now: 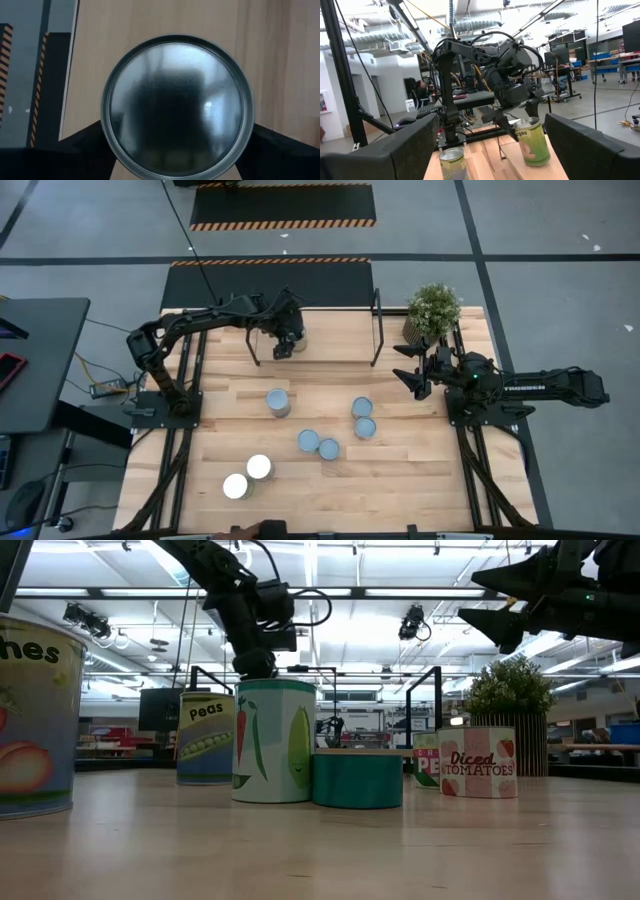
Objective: Pick and place cans onto a shelf
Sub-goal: Put the canned oranges on the shelf
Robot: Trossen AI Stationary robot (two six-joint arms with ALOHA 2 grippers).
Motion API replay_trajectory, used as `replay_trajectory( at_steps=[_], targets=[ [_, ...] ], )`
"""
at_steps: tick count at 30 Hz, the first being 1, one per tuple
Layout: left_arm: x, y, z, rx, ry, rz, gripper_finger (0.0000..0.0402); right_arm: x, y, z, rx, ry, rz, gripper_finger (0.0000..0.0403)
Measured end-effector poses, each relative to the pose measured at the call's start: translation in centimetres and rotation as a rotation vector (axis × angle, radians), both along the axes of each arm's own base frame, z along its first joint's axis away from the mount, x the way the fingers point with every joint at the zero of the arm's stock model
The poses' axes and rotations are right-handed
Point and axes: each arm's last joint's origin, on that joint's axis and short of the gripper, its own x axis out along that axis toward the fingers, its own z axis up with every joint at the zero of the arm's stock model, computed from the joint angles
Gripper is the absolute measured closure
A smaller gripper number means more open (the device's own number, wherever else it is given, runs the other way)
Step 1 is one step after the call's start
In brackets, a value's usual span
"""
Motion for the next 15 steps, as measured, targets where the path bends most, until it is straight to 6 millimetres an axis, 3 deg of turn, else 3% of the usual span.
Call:
replay_trajectory(
  at_steps=[5,15],
  targets=[
    [-0.2,0.25,-0.01,-0.019,-0.006,0.012,0.0011,0.0,0.0,0.0,0.0,0.0,0.0,0.003],
    [-0.76,0.83,0.88,-0.017,-0.057,0.036,0.0003,0.0,0.0,0.0,0.0,0.0,0.0,0.003]
  ],
)
